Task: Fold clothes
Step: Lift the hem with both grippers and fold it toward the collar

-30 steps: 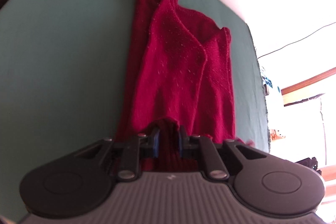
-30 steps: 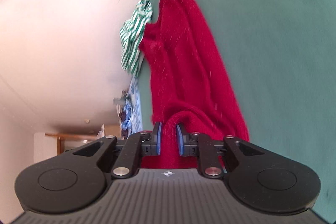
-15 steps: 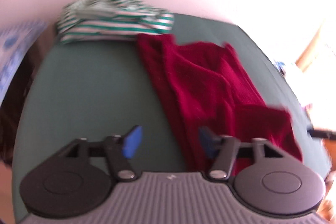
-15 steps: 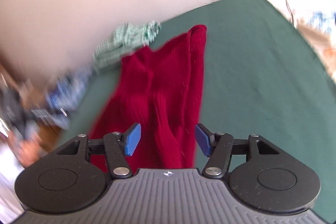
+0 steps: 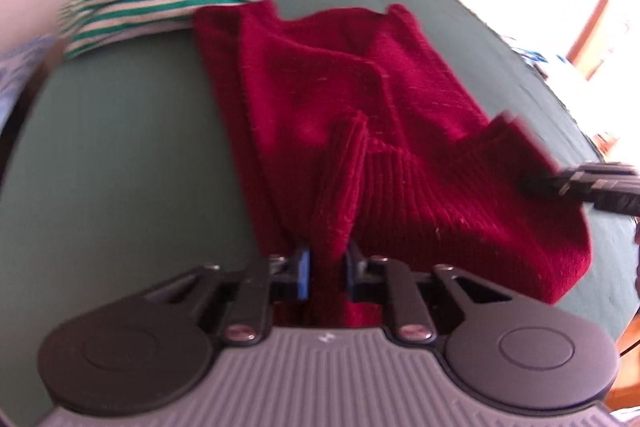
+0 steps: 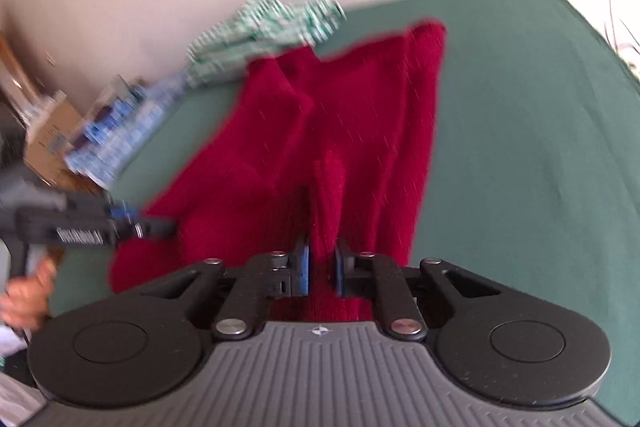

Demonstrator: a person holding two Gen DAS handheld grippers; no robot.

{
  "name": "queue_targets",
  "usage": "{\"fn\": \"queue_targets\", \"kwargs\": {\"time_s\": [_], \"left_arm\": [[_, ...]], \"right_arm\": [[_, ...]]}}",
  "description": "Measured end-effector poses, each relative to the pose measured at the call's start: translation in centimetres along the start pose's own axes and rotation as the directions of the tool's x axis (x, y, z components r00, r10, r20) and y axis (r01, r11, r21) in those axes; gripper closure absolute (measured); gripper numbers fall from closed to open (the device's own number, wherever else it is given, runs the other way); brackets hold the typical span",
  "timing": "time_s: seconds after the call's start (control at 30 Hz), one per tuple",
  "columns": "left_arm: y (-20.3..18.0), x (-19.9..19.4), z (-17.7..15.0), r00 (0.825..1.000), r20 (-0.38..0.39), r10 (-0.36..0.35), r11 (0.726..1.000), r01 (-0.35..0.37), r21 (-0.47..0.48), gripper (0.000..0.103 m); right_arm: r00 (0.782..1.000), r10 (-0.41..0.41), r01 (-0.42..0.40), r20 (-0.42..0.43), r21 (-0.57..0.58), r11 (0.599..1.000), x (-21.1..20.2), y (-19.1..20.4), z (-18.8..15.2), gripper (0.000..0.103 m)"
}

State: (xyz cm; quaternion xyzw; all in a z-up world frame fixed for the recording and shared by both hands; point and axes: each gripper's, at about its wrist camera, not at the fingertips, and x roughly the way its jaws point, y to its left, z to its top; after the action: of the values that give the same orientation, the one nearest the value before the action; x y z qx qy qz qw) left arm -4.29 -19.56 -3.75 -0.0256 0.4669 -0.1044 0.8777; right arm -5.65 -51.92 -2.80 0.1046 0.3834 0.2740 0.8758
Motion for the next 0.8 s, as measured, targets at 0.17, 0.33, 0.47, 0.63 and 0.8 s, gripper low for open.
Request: {"fn": "queue_targets", "kwargs": {"time_s": [0.17,0.33,0.47,0.63,0.8], "left_arm": [[0.5,-1.0,-1.7,0.999,0.005,0.047,0.993,-0.047,-0.104,0.091],[-0.2,-1.3,-1.0,0.993,0.032,0.111,0.992,-0.108,-0.071,0.072],[-1.0,-3.6,0.3,0.976,0.125,0.18,0.984,-0.179,-0.015,0.073],[-3.1,-1.8,0.8,0.979,0.149,0.137,0.987,-0.148,0.068,0.064],[-3.2,2.6,0.2,0.973,0.11,0.2,0.966,-0.215,0.145,0.062]], "right_arm": [[0.999,0.012,-0.011,-0.048,0.022,1.0,1.8,-1.2,0.0,0.085],[1.0,-0.012,0.012,-0.019,0.03,0.999,0.3,-1.9,-0.1,0.079],[0.998,0.022,-0.023,0.053,0.02,1.0,-1.4,-1.3,1.0,0.06],[0.999,-0.035,0.034,0.007,0.006,0.999,2.9,-1.2,0.9,0.073],[0.992,-0.11,0.108,0.054,0.044,0.993,3.9,-3.1,1.2,0.096]]}}
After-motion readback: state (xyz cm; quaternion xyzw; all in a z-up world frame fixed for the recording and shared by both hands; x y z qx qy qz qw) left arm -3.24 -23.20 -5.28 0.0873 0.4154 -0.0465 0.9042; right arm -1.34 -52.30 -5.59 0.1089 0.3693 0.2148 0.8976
